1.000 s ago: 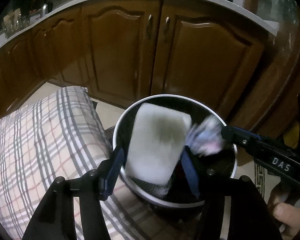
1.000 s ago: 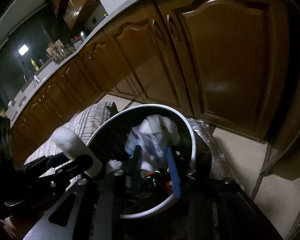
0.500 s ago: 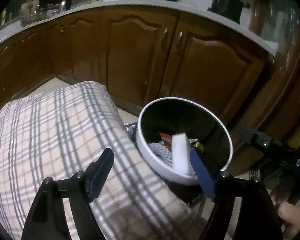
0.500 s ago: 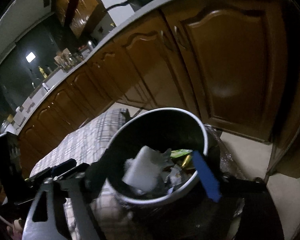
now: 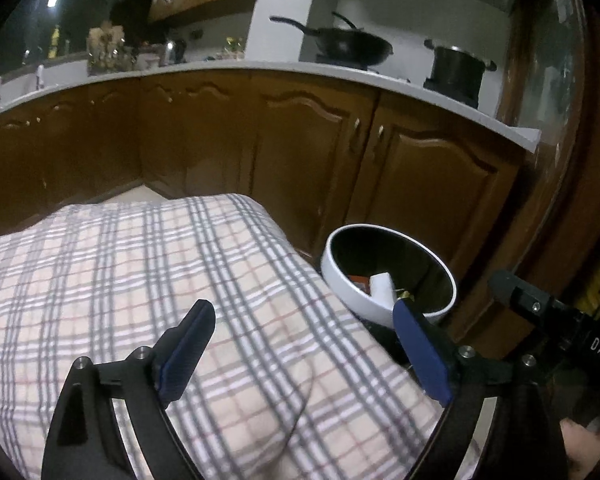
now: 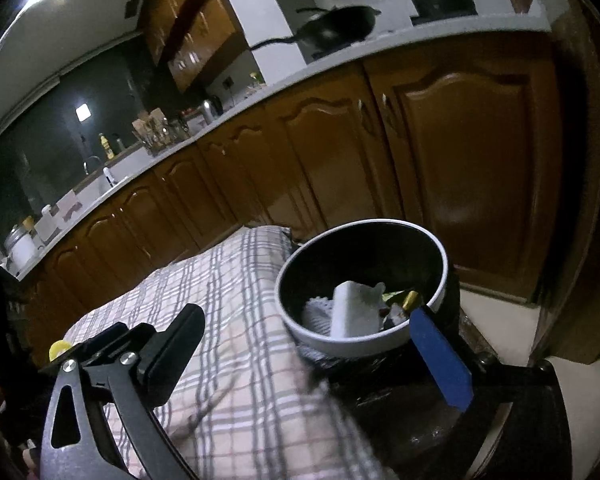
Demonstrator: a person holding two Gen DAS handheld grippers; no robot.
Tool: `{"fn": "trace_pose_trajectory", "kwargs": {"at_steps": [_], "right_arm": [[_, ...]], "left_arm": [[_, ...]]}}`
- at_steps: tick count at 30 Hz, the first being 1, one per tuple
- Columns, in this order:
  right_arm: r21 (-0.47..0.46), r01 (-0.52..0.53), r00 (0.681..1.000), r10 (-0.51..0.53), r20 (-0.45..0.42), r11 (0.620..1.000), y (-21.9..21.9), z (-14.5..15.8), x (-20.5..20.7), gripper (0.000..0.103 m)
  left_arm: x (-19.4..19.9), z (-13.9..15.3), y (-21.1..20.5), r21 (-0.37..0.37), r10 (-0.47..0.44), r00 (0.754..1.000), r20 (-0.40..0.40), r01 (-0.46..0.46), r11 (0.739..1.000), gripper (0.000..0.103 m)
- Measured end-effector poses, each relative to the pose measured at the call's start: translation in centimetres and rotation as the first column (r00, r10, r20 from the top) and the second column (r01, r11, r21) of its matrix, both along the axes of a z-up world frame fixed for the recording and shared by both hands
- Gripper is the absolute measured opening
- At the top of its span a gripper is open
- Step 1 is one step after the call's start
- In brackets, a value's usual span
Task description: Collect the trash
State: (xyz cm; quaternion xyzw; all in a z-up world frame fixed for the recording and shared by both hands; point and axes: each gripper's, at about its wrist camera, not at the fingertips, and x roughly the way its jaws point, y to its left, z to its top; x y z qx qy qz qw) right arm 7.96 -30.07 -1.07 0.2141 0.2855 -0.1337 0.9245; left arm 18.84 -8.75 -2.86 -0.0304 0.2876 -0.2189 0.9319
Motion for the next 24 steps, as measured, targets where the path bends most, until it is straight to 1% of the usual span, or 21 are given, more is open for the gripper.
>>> {"fn": "trace_pose_trajectory", "kwargs": {"at_steps": [6, 9, 10, 11, 12, 13, 15, 16, 18, 22, 24], "right_arm": [[-0.080, 0.013, 0.998, -0.009, 0.061, 0.997, 3.3, 0.9, -2.3, 0.103], [-0.151, 0.016, 0.995, 0.000, 0.104, 0.988, 4.9, 1.9, -3.1, 0.103], [-0.178, 0.015, 0.993, 0.006, 0.118, 0.984, 5.4, 2.3, -3.3, 0.103], [-0.216, 0.015, 0.991, 0.015, 0.134, 0.976, 6.2, 2.8, -3.6, 0.103], [-0.250, 0.016, 0.989, 0.021, 0.147, 0.968, 6.8, 3.1, -3.9, 0.103], [-0.300, 0.024, 0.986, 0.027, 0.164, 0.954, 7.6, 3.5, -4.2, 0.103], [-0.370, 0.034, 0.984, 0.034, 0.176, 0.929, 8.9, 3.7, -4.5, 0.103], [-0.392, 0.037, 0.985, 0.033, 0.169, 0.919, 9.3, 3.7, -4.3, 0.103], [-0.410, 0.037, 0.987, 0.030, 0.156, 0.912, 9.9, 3.4, -4.1, 0.103], [-0.419, 0.043, 0.986, 0.029, 0.165, 0.907, 10.5, 2.5, -4.0, 0.103], [-0.416, 0.040, 0.987, 0.028, 0.156, 0.909, 10.5, 2.3, -4.1, 0.103]], "left_arm": [[-4.0, 0.3, 2.8, 0.017, 0.045, 0.994, 0.099, -0.047, 0.999, 0.092], [-6.1, 1.1, 4.1, 0.001, 0.064, 0.987, 0.149, -0.065, 0.998, 0.096], [-6.6, 1.1, 4.2, 0.001, 0.069, 0.984, 0.164, -0.070, 0.998, 0.100], [-7.2, 1.2, 4.5, 0.002, 0.080, 0.979, 0.187, -0.082, 0.997, 0.102], [-8.2, 1.5, 4.9, 0.004, 0.097, 0.971, 0.218, -0.101, 0.995, 0.102], [-8.6, 1.4, 5.0, 0.007, 0.105, 0.967, 0.233, -0.110, 0.994, 0.102], [-9.8, 1.2, 5.2, 0.022, 0.133, 0.954, 0.269, -0.145, 0.989, 0.102], [-10.0, 0.8, 5.2, 0.027, 0.133, 0.953, 0.273, -0.146, 0.989, 0.102], [-10.6, 0.2, 5.3, 0.036, 0.145, 0.950, 0.277, -0.161, 0.986, 0.102], [-10.9, -1.1, 5.7, 0.047, 0.169, 0.951, 0.259, -0.187, 0.981, 0.102], [-10.9, -1.5, 5.8, 0.051, 0.180, 0.950, 0.254, -0.199, 0.979, 0.102]]}}
